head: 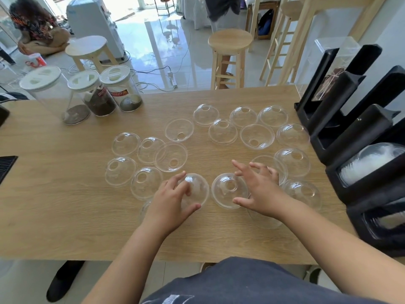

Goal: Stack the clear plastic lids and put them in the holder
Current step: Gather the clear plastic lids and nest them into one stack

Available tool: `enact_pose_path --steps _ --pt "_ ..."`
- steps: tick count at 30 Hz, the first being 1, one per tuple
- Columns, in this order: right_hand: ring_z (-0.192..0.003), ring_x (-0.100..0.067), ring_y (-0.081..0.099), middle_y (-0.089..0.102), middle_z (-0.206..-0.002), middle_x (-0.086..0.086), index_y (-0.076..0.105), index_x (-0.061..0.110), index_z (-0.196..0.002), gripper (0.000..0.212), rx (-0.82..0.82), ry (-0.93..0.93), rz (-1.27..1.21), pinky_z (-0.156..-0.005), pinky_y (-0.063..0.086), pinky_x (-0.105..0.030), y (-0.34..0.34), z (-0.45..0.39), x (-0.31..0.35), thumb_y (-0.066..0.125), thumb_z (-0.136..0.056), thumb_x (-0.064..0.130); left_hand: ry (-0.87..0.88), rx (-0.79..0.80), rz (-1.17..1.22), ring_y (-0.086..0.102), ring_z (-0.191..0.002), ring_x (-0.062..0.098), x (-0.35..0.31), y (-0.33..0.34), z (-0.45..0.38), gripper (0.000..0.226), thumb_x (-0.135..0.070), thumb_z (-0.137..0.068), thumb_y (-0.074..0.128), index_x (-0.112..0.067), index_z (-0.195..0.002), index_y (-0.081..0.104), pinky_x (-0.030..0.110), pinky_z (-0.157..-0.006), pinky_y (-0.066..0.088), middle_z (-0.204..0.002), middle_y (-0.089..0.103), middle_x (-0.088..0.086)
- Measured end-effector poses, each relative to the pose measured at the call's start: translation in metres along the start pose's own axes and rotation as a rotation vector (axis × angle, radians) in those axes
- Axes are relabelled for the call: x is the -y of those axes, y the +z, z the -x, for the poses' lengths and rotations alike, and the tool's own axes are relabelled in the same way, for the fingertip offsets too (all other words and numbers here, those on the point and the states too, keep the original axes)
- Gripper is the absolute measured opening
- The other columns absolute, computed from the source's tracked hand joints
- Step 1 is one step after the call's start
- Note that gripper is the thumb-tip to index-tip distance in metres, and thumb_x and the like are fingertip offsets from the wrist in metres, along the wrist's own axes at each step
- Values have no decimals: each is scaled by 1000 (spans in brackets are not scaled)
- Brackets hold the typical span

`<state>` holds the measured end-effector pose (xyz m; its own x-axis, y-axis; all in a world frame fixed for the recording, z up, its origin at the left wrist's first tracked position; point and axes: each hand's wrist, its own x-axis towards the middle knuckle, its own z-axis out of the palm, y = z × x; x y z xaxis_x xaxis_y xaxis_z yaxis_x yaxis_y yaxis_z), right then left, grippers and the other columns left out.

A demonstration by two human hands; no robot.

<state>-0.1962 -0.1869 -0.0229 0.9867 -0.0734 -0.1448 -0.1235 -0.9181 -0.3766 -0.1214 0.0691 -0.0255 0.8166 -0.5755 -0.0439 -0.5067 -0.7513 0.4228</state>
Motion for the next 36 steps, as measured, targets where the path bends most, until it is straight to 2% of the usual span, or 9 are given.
enact_pose_path --steps 4,7,14,18,20,25,29,33,36 --pt "-143 -12 10 48 -136 28 -18 45 -145 114 -14 1 -52 -107 -1 -34 -1 2 -2 69 -72 59 70 -120 79 44 -135 24 -21 -21 -8 37 -46 -73 80 -23 -90 56 35 -104 36 -151 43 -5" --pt "-142 -11 12 48 -135 30 -22 49 -142 121 -45 13 -136 -106 0 -32 -7 3 -3 74 -69 56 159 -97 86 44 -135 22 -41 -18 -21 38 -47 -73 79 -22 -92 57 33 -106 32 -151 43 -3" --pt "-132 -16 30 53 -131 25 0 47 -148 110 -197 117 -238 -106 17 -40 -26 21 -36 79 -72 37 191 107 29 41 -133 19 -68 15 -35 59 -48 -76 76 -22 -121 47 26 -107 30 -146 45 -8" --pt "-127 -10 32 57 -120 28 4 51 -146 101 -154 168 -217 -101 15 -29 -25 27 -43 76 -75 37 154 160 40 41 -131 16 -66 27 -38 75 -46 -76 75 -28 -138 38 26 -107 33 -144 44 -10" --pt "-124 -10 35 59 -115 27 8 52 -145 96 -150 178 -210 -97 14 -27 -19 26 -44 74 -76 38 156 174 48 40 -132 17 -62 32 -39 75 -46 -75 74 -31 -140 39 27 -108 33 -145 42 -11" --pt "-110 -15 48 64 -98 21 31 48 -139 73 -191 184 -221 -94 26 -29 -8 20 -48 70 -80 30 128 160 219 41 -131 9 -53 40 -41 77 -44 -69 79 -37 -138 45 29 -110 36 -142 42 -16" --pt "-94 -10 49 67 -87 19 54 40 -126 50 -344 118 -265 -89 43 -32 -14 22 -37 66 -84 16 88 136 354 42 -130 3 -49 43 -40 82 -38 -65 85 -37 -138 49 33 -111 38 -140 44 -16" --pt "-81 -8 56 72 -85 12 65 30 -109 29 -489 115 -684 -75 46 -21 -41 31 -15 66 -88 11 25 135 402 34 -135 4 -48 37 -34 104 -46 -62 88 -40 -148 31 28 -113 28 -147 38 -16" --pt "-72 -4 60 74 -84 0 62 23 -107 25 -498 151 -1052 -69 46 -16 -56 30 2 60 -91 4 -17 51 408 27 -139 3 -39 22 -24 104 -57 -61 84 -39 -149 31 28 -113 24 -152 32 -16"
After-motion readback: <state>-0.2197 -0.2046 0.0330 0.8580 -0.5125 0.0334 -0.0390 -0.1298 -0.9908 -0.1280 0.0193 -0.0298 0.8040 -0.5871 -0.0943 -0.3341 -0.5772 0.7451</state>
